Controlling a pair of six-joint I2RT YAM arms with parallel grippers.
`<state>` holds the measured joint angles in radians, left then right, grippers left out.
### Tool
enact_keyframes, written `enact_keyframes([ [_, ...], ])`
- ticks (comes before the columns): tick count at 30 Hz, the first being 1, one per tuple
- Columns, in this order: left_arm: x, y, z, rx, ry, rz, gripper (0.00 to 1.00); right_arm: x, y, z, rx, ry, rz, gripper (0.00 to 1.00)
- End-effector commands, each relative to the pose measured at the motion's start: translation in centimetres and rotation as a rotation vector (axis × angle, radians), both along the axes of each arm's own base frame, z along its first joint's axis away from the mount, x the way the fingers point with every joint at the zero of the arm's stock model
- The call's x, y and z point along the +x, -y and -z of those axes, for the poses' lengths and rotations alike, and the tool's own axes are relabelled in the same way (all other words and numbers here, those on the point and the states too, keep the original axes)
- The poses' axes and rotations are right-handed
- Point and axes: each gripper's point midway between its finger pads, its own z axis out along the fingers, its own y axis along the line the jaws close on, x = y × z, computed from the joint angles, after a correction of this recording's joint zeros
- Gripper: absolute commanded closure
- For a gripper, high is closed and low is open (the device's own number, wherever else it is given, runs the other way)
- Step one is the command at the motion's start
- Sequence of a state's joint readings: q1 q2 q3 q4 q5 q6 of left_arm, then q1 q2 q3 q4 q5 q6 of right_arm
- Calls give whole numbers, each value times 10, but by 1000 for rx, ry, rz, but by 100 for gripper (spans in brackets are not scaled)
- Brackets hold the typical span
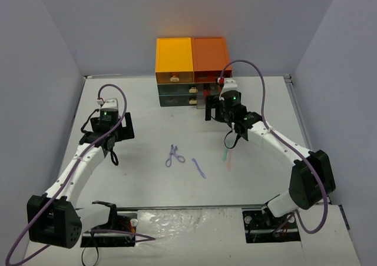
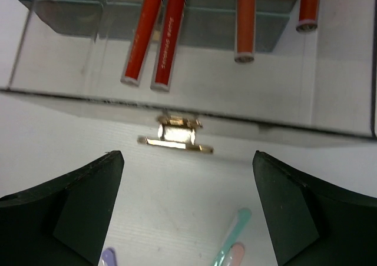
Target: Organize the makeup
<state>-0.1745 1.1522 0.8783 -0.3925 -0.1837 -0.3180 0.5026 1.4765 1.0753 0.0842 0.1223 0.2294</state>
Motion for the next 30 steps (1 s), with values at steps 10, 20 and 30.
enact_keyframes([
  [10, 17, 0, -35, -13, 106, -5, 3, 95, -9, -76, 41, 238, 56, 10],
  [20, 18, 6, -31, -30, 97, 15, 3, 144, -16, -67, 61, 271, 54, 1],
  [30, 22, 25, -42, -84, 115, 88, 3, 161, -24, -84, 92, 339, 44, 0],
])
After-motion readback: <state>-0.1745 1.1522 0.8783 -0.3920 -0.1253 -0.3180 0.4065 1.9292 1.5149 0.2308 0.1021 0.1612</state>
